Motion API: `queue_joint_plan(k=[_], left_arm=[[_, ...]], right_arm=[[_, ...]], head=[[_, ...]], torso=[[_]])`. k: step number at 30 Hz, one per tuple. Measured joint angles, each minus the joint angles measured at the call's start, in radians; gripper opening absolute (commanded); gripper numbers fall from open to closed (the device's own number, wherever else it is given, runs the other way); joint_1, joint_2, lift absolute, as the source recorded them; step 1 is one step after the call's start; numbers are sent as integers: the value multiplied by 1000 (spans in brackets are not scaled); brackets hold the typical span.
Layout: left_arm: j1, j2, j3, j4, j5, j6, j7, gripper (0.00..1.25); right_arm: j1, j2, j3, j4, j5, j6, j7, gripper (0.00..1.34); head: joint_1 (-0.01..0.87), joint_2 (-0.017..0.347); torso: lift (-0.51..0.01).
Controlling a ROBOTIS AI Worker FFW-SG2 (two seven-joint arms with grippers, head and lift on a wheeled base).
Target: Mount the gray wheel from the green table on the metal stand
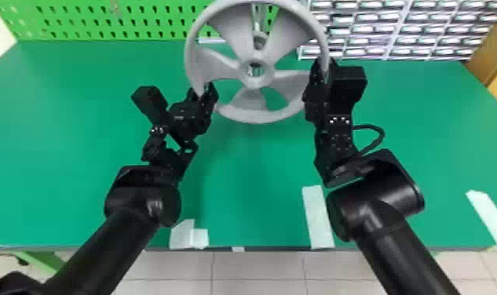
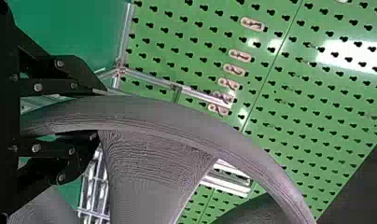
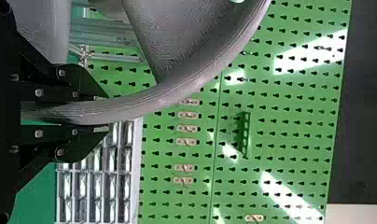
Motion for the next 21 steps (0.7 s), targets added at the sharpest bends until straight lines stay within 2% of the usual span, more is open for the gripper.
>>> queue_joint_plan(k=[21], left_arm=[[-53, -15, -6, 53, -3, -13, 0, 354]], right_arm=[[-27, 4, -12, 21, 4, -2, 0, 150]], head=[[867, 52]], torso=[[-100]])
